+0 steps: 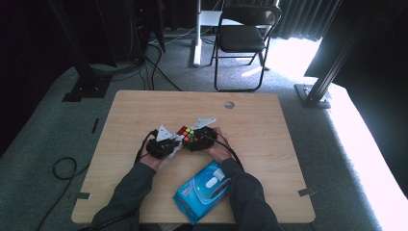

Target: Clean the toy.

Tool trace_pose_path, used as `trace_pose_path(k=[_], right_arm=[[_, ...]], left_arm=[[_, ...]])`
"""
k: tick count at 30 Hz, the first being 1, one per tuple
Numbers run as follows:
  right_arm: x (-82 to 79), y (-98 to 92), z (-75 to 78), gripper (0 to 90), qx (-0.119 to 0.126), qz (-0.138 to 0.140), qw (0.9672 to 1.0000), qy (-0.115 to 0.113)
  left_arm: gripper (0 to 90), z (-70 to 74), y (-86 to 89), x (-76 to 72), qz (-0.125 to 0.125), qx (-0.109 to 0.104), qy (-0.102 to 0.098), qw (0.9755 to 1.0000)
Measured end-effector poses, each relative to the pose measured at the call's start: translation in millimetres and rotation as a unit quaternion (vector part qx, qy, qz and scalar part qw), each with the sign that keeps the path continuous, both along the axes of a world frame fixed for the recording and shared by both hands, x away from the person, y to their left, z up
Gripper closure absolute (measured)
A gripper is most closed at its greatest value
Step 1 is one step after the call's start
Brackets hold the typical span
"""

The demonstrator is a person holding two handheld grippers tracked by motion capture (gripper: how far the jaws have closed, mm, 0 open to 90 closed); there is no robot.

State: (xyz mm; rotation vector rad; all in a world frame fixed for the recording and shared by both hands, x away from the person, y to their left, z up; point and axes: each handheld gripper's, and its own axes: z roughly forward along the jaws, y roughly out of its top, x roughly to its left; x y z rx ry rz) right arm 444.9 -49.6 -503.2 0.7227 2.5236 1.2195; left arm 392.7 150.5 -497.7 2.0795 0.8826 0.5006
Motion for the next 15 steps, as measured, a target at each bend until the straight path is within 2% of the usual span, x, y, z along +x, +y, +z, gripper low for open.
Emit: trace_pose_path(k=[15], right_arm=[[-0.7,0.7,0.0,34.4,-0.004,-0.002,1.0,-0.005]], left_arm=[[84.2,-6.1,-1.7,0.5,-0.002,-0.001,0.009,1.0]])
